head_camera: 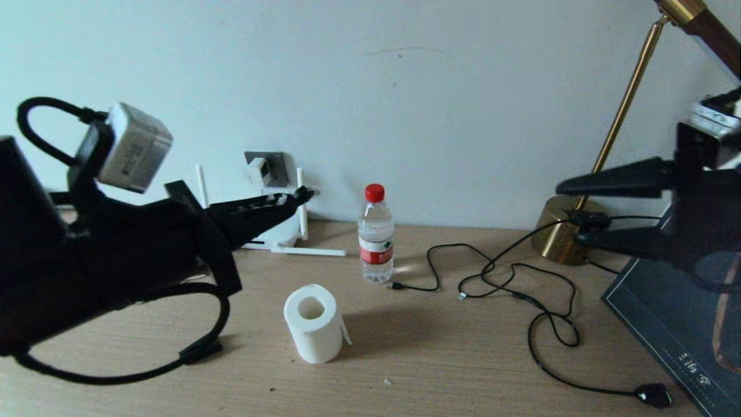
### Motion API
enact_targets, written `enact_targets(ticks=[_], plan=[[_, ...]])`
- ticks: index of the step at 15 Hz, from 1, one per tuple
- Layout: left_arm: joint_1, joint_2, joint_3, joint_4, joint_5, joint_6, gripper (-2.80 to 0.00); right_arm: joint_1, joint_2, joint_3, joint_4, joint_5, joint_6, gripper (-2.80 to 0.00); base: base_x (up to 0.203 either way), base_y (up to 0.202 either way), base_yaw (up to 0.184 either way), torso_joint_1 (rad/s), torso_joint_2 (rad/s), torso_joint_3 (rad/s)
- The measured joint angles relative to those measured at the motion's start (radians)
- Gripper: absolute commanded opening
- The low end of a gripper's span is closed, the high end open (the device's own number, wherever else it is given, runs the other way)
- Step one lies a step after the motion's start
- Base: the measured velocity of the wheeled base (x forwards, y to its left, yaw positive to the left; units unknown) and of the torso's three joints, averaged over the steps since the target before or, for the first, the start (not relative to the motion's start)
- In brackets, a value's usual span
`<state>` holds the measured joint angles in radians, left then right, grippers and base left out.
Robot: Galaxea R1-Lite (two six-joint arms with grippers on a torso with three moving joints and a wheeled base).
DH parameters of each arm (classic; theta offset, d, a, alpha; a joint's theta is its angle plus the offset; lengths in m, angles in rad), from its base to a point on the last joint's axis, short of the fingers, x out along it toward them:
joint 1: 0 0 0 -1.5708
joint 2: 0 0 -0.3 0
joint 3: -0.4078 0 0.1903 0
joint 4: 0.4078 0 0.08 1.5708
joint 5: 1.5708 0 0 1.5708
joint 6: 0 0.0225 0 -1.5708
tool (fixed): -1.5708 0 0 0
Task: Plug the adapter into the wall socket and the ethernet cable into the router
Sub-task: Align cable and router interface
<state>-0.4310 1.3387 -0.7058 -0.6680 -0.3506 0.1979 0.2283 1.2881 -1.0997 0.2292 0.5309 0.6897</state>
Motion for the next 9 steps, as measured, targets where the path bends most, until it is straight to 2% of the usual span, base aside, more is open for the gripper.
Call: enact_targets(ticks=[1, 2, 4, 6, 7, 8, 9], plan=[[0.007, -0.037, -0.017, 0.08, 0.002, -0.064, -2.8, -0.006, -0.069, 0.047, 0.046, -0.093, -0.107, 0.0, 0.0, 0.0, 0.0, 0.0, 0.0, 0.0], [0.019, -0.075, -0.025, 0.168, 0.002, -0.107, -2.8, -0.01, -0.147, 0.1, 0.088, -0.197, -0.213, 0.0, 0.0, 0.0, 0.0, 0.0, 0.0, 0.0], [0.045, -0.132, -0.013, 0.304, 0.017, -0.18, -2.8, -0.016, -0.303, 0.198, 0.14, -0.432, -0.377, 0.0, 0.0, 0.0, 0.0, 0.0, 0.0, 0.0], [0.059, -0.166, -0.002, 0.332, 0.048, -0.317, -2.8, -0.019, -0.443, 0.292, 0.164, -0.686, -0.461, 0.0, 0.0, 0.0, 0.0, 0.0, 0.0, 0.0], [0.061, -0.181, 0.006, 0.334, 0.065, -0.389, -2.8, -0.02, -0.505, 0.333, 0.167, -0.779, -0.476, 0.0, 0.0, 0.0, 0.0, 0.0, 0.0, 0.0], [0.063, -0.191, 0.024, 0.339, 0.101, -0.439, -2.8, -0.021, -0.566, 0.377, 0.169, -0.845, -0.489, 0.0, 0.0, 0.0, 0.0, 0.0, 0.0, 0.0], [0.065, -0.196, 0.046, 0.338, 0.15, -0.461, -2.8, -0.021, -0.63, 0.424, 0.169, -0.886, -0.507, 0.0, 0.0, 0.0, 0.0, 0.0, 0.0, 0.0]])
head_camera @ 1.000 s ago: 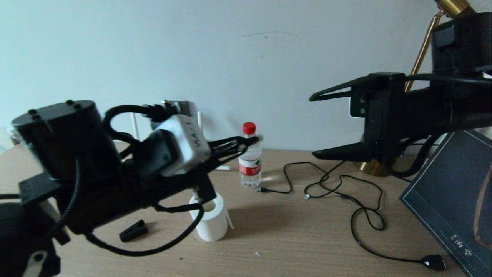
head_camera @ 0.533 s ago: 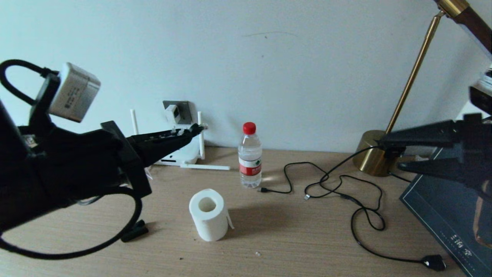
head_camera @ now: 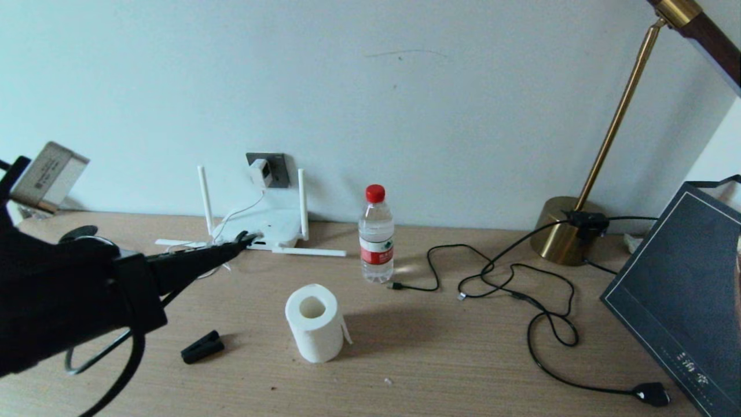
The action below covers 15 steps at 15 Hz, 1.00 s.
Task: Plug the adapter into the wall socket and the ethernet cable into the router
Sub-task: Align cable and router interface
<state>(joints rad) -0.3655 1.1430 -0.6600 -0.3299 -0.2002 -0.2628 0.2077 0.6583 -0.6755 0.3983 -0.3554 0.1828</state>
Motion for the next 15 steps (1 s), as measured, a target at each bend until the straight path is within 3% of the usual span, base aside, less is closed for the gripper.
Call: enact_targets(ticks=[2, 4, 8, 9, 11, 13, 15], plan=[[-0.004, 0.008, 0.051, -0.005, 0.076, -0.003, -2.8, -0.003, -0.119, 0.114, 0.002, -0.051, -0.03, 0.0, 0.0, 0.0, 0.0, 0.0, 0.0, 0.0], [-0.012, 0.015, 0.083, -0.009, 0.09, -0.003, -2.8, -0.014, -0.212, 0.224, 0.004, -0.096, -0.045, 0.0, 0.0, 0.0, 0.0, 0.0, 0.0, 0.0], [-0.009, 0.004, 0.158, 0.003, 0.203, 0.019, -2.8, -0.152, -0.337, 0.331, 0.003, -0.087, -0.082, 0.0, 0.0, 0.0, 0.0, 0.0, 0.0, 0.0], [-0.001, 0.01, 0.171, 0.003, 0.207, 0.02, -2.8, -0.168, -0.371, 0.346, 0.002, -0.057, -0.085, 0.0, 0.0, 0.0, 0.0, 0.0, 0.0, 0.0], [0.046, 0.053, 0.184, 0.0, 0.209, 0.022, -2.8, -0.185, -0.443, 0.372, 0.001, 0.084, -0.119, 0.0, 0.0, 0.0, 0.0, 0.0, 0.0, 0.0], [0.119, 0.126, 0.185, -0.013, 0.203, 0.039, -2.8, -0.194, -0.532, 0.425, 0.001, 0.221, -0.22, 0.0, 0.0, 0.0, 0.0, 0.0, 0.0, 0.0], [0.168, 0.213, 0.174, -0.046, 0.189, 0.062, -2.8, -0.199, -0.604, 0.48, 0.0, 0.301, -0.314, 0.0, 0.0, 0.0, 0.0, 0.0, 0.0, 0.0]])
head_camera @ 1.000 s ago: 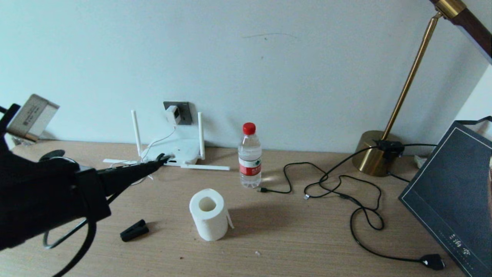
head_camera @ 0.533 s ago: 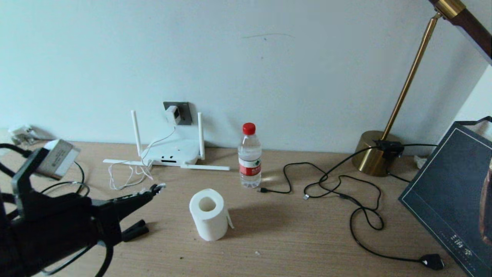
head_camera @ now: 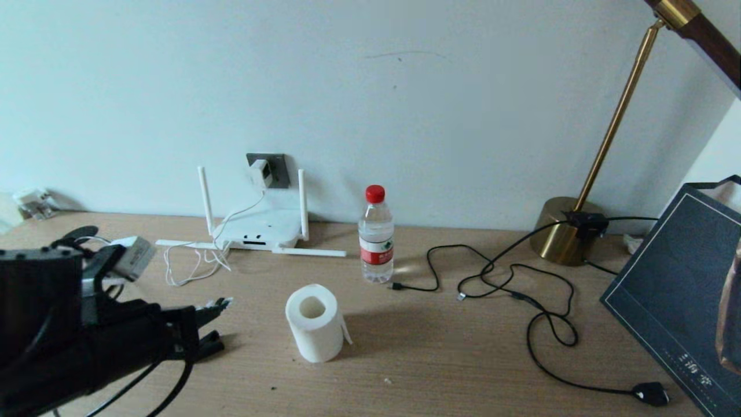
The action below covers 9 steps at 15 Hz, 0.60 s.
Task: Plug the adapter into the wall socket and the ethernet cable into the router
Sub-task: Align cable and router interface
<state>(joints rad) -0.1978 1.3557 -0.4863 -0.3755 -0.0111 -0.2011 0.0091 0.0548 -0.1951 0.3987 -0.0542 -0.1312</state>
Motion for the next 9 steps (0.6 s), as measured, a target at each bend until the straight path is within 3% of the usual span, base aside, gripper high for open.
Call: enact_targets(ticks=[2, 5, 9], plan=[[0.029, 0.09, -0.02, -0.07, -0.005, 0.012, -2.8, -0.001, -0.034, 0.026, -0.008, 0.053, -0.007, 0.0, 0.0, 0.0, 0.0, 0.0, 0.0, 0.0], [0.072, 0.209, -0.064, -0.143, -0.004, 0.059, -2.8, -0.002, -0.052, 0.055, -0.053, 0.106, 0.051, 0.0, 0.0, 0.0, 0.0, 0.0, 0.0, 0.0], [0.116, 0.351, -0.151, -0.208, 0.005, 0.07, -2.8, -0.002, -0.056, 0.168, -0.363, 0.074, 0.025, 0.0, 0.0, 0.0, 0.0, 0.0, 0.0, 0.0]])
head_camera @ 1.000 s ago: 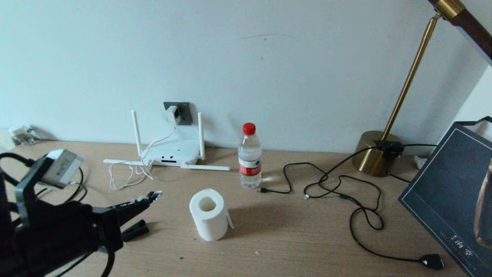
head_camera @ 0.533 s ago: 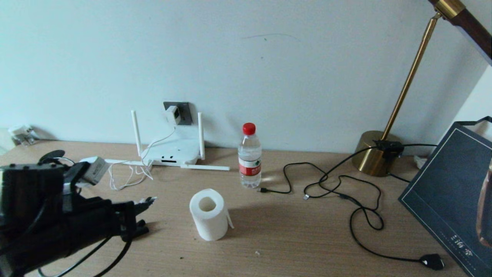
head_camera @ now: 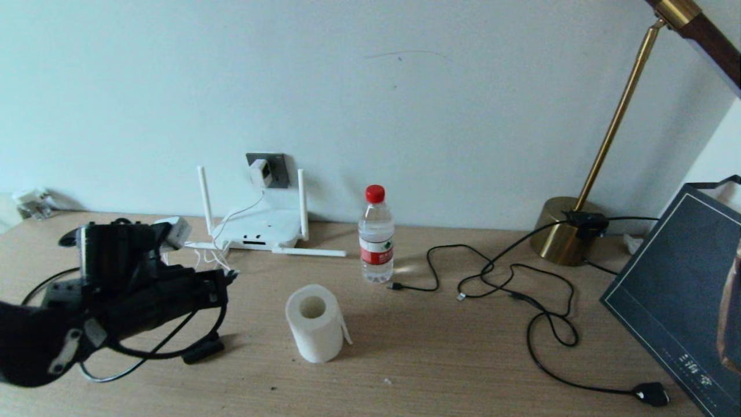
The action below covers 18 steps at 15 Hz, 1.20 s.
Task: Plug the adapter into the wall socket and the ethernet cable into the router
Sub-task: Align cable and router interface
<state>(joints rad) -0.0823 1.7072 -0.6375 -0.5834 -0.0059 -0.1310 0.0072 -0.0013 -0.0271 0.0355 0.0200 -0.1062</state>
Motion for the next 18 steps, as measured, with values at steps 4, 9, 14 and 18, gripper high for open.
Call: enact_targets(ticks=[4, 9, 14, 18], plan=[[0.026, 0.116, -0.049, -0.118, 0.006, 0.016, -2.8, 0.0, 0.0, 0.025, -0.034, -0.011, 0.073, 0.0, 0.0, 0.0, 0.0, 0.0, 0.0, 0.0], [0.045, 0.268, -0.082, -0.295, 0.008, 0.029, -2.8, 0.0, 0.0, 0.027, -0.035, -0.019, 0.106, 0.0, 0.0, 0.0, 0.0, 0.0, 0.0, 0.0], [0.072, 0.388, -0.179, -0.349, 0.005, 0.022, -2.8, 0.0, 0.0, 0.027, -0.036, -0.019, 0.106, 0.0, 0.0, 0.0, 0.0, 0.0, 0.0, 0.0], [0.081, 0.426, -0.233, -0.351, 0.006, 0.023, -2.8, 0.0, 0.0, 0.027, -0.036, -0.019, 0.106, 0.0, 0.0, 0.0, 0.0, 0.0, 0.0, 0.0]])
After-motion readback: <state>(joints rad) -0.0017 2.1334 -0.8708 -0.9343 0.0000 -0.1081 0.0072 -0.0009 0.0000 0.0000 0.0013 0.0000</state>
